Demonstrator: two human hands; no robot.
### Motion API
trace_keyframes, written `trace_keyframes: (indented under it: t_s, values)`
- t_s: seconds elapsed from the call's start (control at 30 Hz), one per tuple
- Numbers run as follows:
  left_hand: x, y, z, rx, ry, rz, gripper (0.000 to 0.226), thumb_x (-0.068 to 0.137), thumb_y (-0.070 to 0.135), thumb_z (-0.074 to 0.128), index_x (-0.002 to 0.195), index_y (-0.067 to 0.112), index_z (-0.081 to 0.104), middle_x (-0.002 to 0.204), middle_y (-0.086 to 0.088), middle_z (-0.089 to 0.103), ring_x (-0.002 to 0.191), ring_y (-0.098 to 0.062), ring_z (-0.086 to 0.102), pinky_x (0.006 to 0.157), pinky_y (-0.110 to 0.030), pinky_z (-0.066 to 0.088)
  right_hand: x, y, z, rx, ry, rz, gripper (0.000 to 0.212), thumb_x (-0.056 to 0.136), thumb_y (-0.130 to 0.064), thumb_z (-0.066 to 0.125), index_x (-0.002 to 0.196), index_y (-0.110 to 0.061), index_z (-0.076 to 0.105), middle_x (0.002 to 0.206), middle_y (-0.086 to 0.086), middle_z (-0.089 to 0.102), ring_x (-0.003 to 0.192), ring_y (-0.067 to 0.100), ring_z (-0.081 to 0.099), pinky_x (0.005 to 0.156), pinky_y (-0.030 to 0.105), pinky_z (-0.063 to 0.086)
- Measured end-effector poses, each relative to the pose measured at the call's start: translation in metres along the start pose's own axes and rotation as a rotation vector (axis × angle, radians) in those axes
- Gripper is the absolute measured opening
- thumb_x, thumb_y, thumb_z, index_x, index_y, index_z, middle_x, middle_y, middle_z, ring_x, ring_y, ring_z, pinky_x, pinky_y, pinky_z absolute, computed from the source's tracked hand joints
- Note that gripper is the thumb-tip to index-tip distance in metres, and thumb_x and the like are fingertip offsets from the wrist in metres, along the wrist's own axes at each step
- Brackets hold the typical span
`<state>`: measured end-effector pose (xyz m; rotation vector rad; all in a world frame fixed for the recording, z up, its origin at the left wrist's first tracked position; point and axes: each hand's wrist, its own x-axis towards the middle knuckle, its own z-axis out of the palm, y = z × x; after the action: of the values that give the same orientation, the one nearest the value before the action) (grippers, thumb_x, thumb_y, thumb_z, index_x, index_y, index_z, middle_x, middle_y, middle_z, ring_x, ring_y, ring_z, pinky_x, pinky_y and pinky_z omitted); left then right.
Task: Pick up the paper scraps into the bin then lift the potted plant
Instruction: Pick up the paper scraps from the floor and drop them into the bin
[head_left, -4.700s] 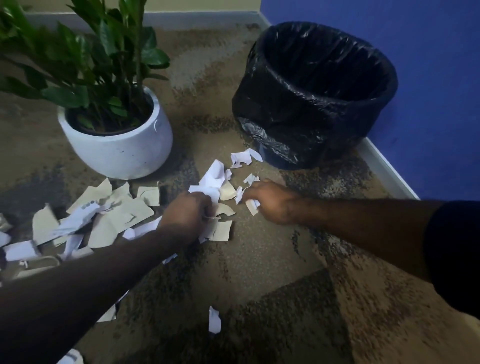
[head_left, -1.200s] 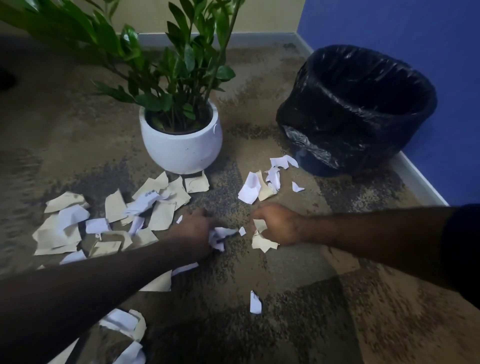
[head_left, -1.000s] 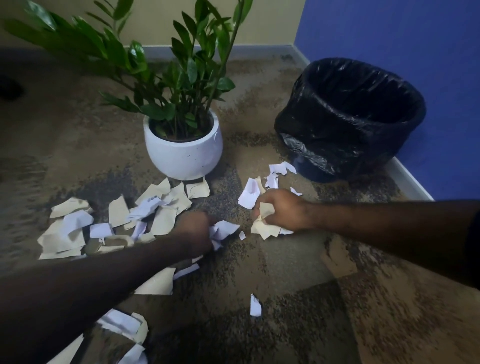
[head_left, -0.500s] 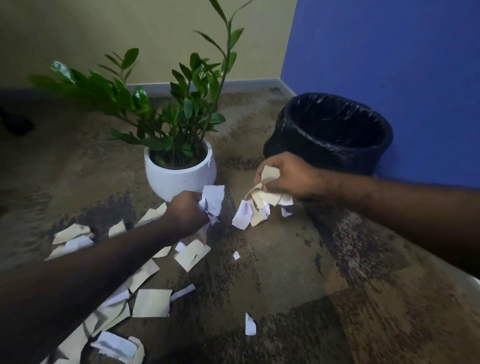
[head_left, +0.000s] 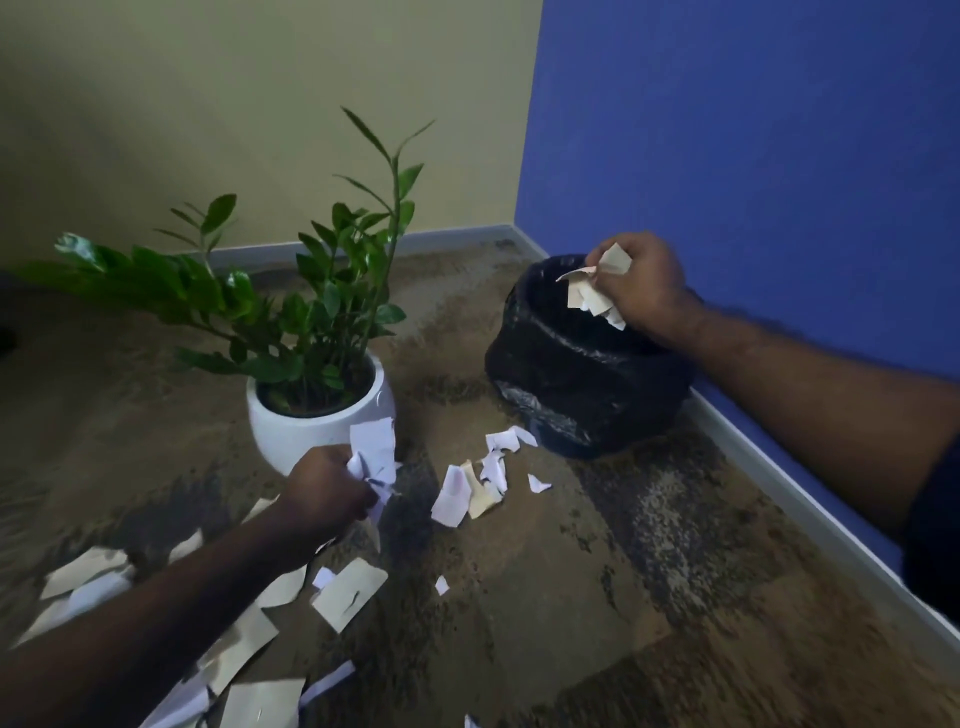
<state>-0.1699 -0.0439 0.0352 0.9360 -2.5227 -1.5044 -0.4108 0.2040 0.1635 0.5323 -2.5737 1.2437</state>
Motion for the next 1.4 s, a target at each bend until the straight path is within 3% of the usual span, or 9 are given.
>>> trace_keyframes:
  t_s: [0.33, 0.63, 0.73, 0.87, 0.97, 1.07, 1.17, 1.27, 1.4]
  values:
    - [0.004, 0.003, 0.005, 0.065, -0.008, 0.040, 0.009, 0.068, -0.009, 0.070, 0.070, 0.000, 0.069, 0.065, -0.016, 0.071, 0.065, -0.033, 0.068, 0.059, -0.038, 0.055, 0.003, 0.027, -0.002, -0.219, -0.122, 0.034, 0.052, 0.075, -0.013, 0.081, 0.123, -0.020, 0.064, 0.128, 0.010, 0.055, 0.114, 0.024, 0.057, 0.106, 0.031, 0.042]
    - [0.014, 0.058, 0.025, 0.032, 0.095, 0.182, 0.012, 0.069, -0.006, 0.065, 0.062, 0.003, 0.064, 0.058, -0.015, 0.067, 0.054, -0.026, 0.063, 0.049, -0.029, 0.045, -0.004, 0.033, -0.008, -0.168, -0.137, 0.000, 0.017, 0.081, -0.013, 0.074, 0.097, -0.014, 0.070, 0.093, 0.008, 0.070, 0.079, 0.017, 0.063, 0.067, 0.023, 0.049]
    - [0.016, 0.103, 0.031, -0.064, 0.178, 0.266, 0.019, 0.068, -0.006, 0.068, 0.060, 0.011, 0.064, 0.062, -0.007, 0.066, 0.055, -0.016, 0.058, 0.048, -0.023, 0.044, -0.003, 0.034, -0.007, -0.074, -0.109, 0.017, 0.002, 0.082, -0.016, 0.072, 0.085, -0.016, 0.072, 0.080, -0.001, 0.070, 0.067, 0.007, 0.060, 0.058, 0.016, 0.043]
    - [0.023, 0.161, 0.040, -0.148, 0.143, 0.341, 0.014, 0.069, -0.001, 0.073, 0.078, 0.010, 0.071, 0.074, -0.007, 0.070, 0.066, -0.019, 0.064, 0.058, -0.031, 0.052, 0.004, 0.032, -0.002, 0.221, -0.110, 0.206, 0.009, 0.087, -0.019, 0.067, 0.078, -0.015, 0.068, 0.073, 0.003, 0.065, 0.064, 0.014, 0.059, 0.055, 0.029, 0.052]
    - [0.031, 0.201, 0.057, -0.271, 0.132, 0.329, 0.018, 0.070, -0.005, 0.069, 0.076, 0.013, 0.067, 0.074, -0.004, 0.068, 0.067, -0.019, 0.065, 0.058, -0.032, 0.053, 0.008, 0.026, -0.004, 0.514, -0.260, 0.396, 0.027, 0.092, -0.037, 0.060, 0.093, -0.010, 0.064, 0.082, 0.009, 0.066, 0.071, 0.024, 0.065, 0.054, 0.029, 0.054]
    - [0.042, 0.231, 0.079, -0.392, 0.148, 0.257, 0.014, 0.069, -0.006, 0.063, 0.076, 0.006, 0.065, 0.069, -0.006, 0.061, 0.063, -0.021, 0.057, 0.056, -0.029, 0.045, 0.009, 0.023, -0.004, 0.760, -0.489, 0.563, 0.058, 0.087, -0.059, 0.055, 0.121, -0.012, 0.056, 0.111, 0.018, 0.063, 0.092, 0.038, 0.069, 0.071, 0.042, 0.059]
    - [0.046, 0.253, 0.104, -0.353, 0.060, 0.216, 0.014, 0.072, -0.001, 0.070, 0.070, 0.010, 0.060, 0.064, -0.005, 0.060, 0.056, -0.019, 0.059, 0.048, -0.022, 0.046, 0.009, 0.019, -0.002, 0.960, -0.593, 0.578, 0.061, 0.086, -0.063, 0.053, 0.118, -0.011, 0.058, 0.097, 0.014, 0.067, 0.079, 0.032, 0.070, 0.073, 0.046, 0.058]
    - [0.050, 0.267, 0.124, -0.216, -0.016, 0.174, 0.020, 0.076, 0.004, 0.073, 0.069, 0.010, 0.055, 0.064, -0.004, 0.056, 0.043, -0.012, 0.057, 0.031, -0.014, 0.040, 0.013, 0.013, -0.007, 1.083, -0.452, 0.571, 0.034, 0.093, -0.046, 0.055, 0.094, -0.013, 0.063, 0.071, 0.002, 0.069, 0.060, 0.018, 0.067, 0.058, 0.032, 0.058]
    - [0.066, 0.283, 0.132, 0.001, -0.191, 0.167, 0.015, 0.079, 0.005, 0.072, 0.091, 0.005, 0.063, 0.083, -0.009, 0.063, 0.071, -0.019, 0.062, 0.064, -0.030, 0.056, 0.024, 0.027, -0.018, 0.916, -0.155, 0.640, 0.017, 0.096, -0.026, 0.057, 0.082, -0.016, 0.057, 0.074, -0.003, 0.061, 0.063, 0.015, 0.064, 0.055, 0.029, 0.058]
